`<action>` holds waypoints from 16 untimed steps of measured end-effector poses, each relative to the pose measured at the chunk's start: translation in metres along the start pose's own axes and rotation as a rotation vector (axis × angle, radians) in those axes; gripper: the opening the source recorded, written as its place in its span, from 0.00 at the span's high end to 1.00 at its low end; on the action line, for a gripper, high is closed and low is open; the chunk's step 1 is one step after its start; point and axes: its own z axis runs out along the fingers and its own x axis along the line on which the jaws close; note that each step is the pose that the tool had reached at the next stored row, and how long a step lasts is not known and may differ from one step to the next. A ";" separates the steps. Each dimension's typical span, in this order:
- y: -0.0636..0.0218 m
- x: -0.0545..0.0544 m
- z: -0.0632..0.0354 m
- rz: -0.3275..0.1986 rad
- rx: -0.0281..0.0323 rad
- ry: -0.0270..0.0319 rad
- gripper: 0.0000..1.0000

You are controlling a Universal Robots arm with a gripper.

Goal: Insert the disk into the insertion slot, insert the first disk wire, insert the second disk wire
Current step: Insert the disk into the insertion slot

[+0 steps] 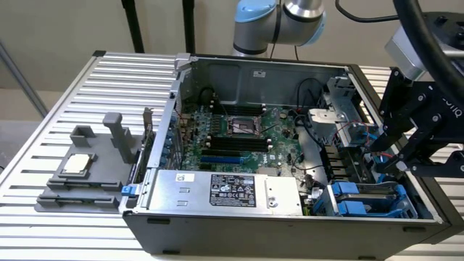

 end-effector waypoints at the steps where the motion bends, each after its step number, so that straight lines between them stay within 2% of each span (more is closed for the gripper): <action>1: 0.0000 0.000 0.0002 0.000 0.0000 -0.0003 0.62; 8: -0.0087 -0.003 0.0011 -0.001 -0.0001 -0.0005 0.62; 9: -0.0094 -0.004 0.0012 -0.002 -0.0002 -0.0005 0.64; 10: -0.0094 -0.005 0.0013 -0.002 -0.0002 -0.0005 0.71; 11: -0.0094 -0.005 0.0013 -0.002 -0.0002 -0.0005 0.71; 12: -0.0095 -0.005 0.0013 -0.002 -0.0002 -0.0005 0.77; 14: -0.0095 -0.005 0.0013 -0.002 -0.0003 -0.0005 0.77; 15: -0.0095 -0.005 0.0013 -0.002 -0.0003 -0.0005 0.84; 16: -0.0095 -0.005 0.0013 -0.002 -0.0003 -0.0004 0.84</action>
